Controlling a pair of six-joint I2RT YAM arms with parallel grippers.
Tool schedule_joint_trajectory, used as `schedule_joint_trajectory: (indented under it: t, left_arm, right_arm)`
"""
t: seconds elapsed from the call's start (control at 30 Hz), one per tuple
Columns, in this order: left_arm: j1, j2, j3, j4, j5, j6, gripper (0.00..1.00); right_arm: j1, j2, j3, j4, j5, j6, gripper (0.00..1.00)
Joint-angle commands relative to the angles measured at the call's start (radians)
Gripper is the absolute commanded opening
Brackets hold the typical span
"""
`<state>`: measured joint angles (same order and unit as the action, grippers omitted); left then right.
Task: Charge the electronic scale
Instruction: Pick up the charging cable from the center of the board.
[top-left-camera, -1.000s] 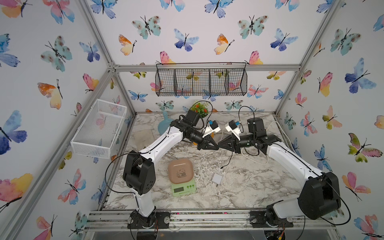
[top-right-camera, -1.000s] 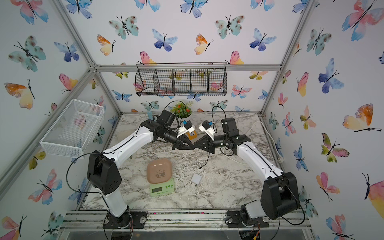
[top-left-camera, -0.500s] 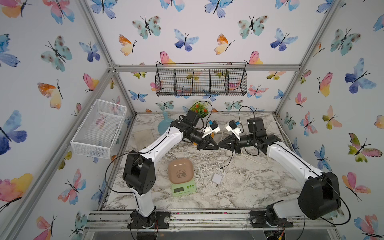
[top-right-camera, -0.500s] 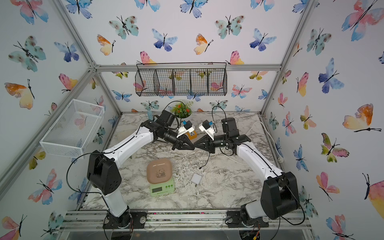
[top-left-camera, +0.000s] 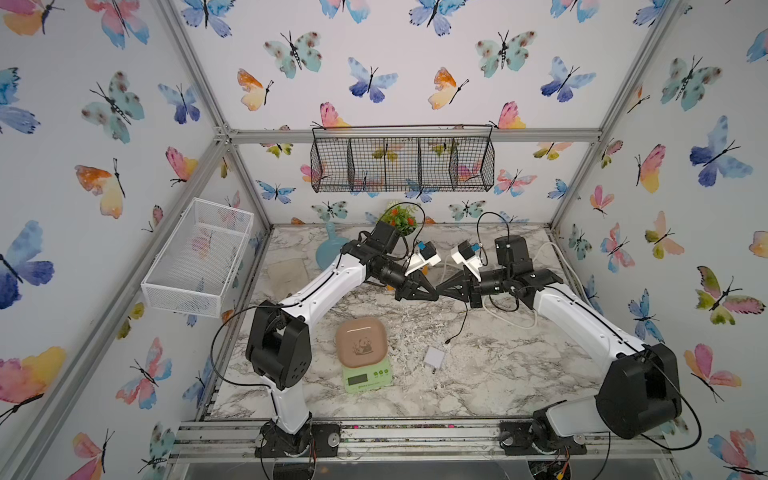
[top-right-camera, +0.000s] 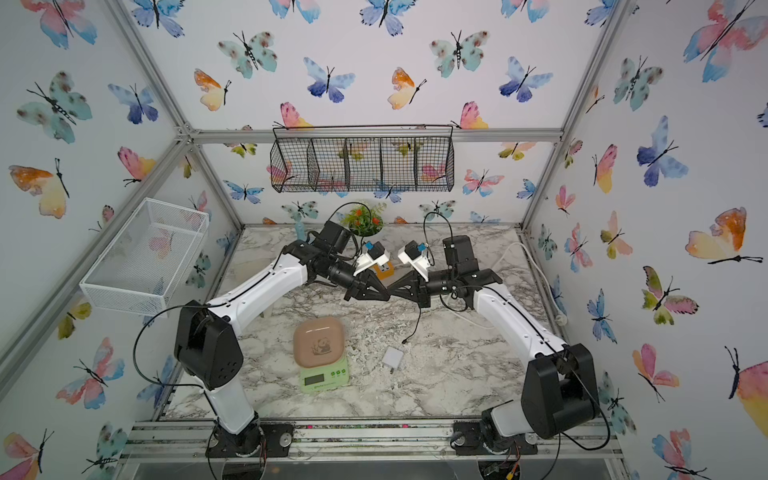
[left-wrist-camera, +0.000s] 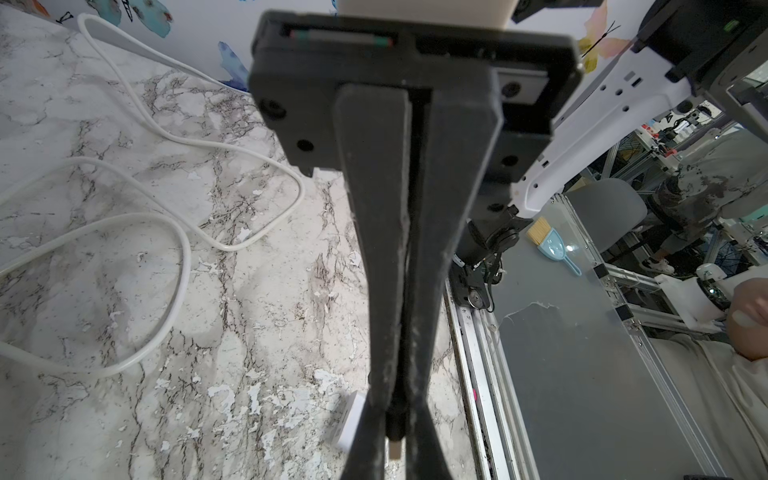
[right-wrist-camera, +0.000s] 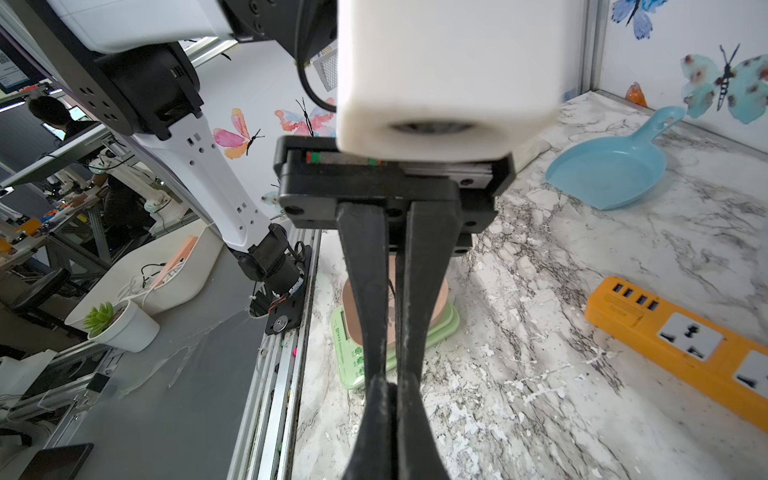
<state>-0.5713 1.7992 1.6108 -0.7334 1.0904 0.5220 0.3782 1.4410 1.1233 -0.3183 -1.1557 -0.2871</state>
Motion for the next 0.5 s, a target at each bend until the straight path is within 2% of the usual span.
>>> schedule_joint_trajectory:
  t: [0.0, 0.03, 0.1, 0.2, 0.27, 0.37, 0.47]
  left_arm:
    - [0.005, -0.029, -0.002, 0.067, 0.002, -0.039, 0.38]
    - [0.006, -0.042, -0.018, 0.109, -0.012, -0.076, 0.54]
    - [0.005, -0.089, -0.087, 0.253, -0.065, -0.188, 0.73]
    - [0.007, -0.204, -0.271, 0.538, -0.213, -0.377, 0.87]
    - [0.007, -0.272, -0.391, 0.697, -0.318, -0.485, 0.92]
    - [-0.017, -0.335, -0.533, 0.82, -0.459, -0.587, 0.92]
    - [-0.111, -0.365, -0.633, 0.838, -0.652, -0.587, 0.93]
  right_arm:
    - [0.014, -0.003, 0.014, -0.02, -0.012, -0.001, 0.02]
    - [0.013, -0.012, 0.008, 0.009, 0.008, 0.029, 0.02]
    - [0.013, -0.032, -0.017, 0.085, 0.078, 0.104, 0.02]
    - [-0.01, -0.077, -0.069, 0.188, 0.233, 0.209, 0.02]
    - [-0.084, -0.1, -0.117, 0.281, 0.223, 0.305, 0.02]
    - [-0.187, -0.125, -0.188, 0.42, 0.209, 0.458, 0.02]
    - [-0.221, -0.134, -0.213, 0.439, 0.218, 0.512, 0.02]
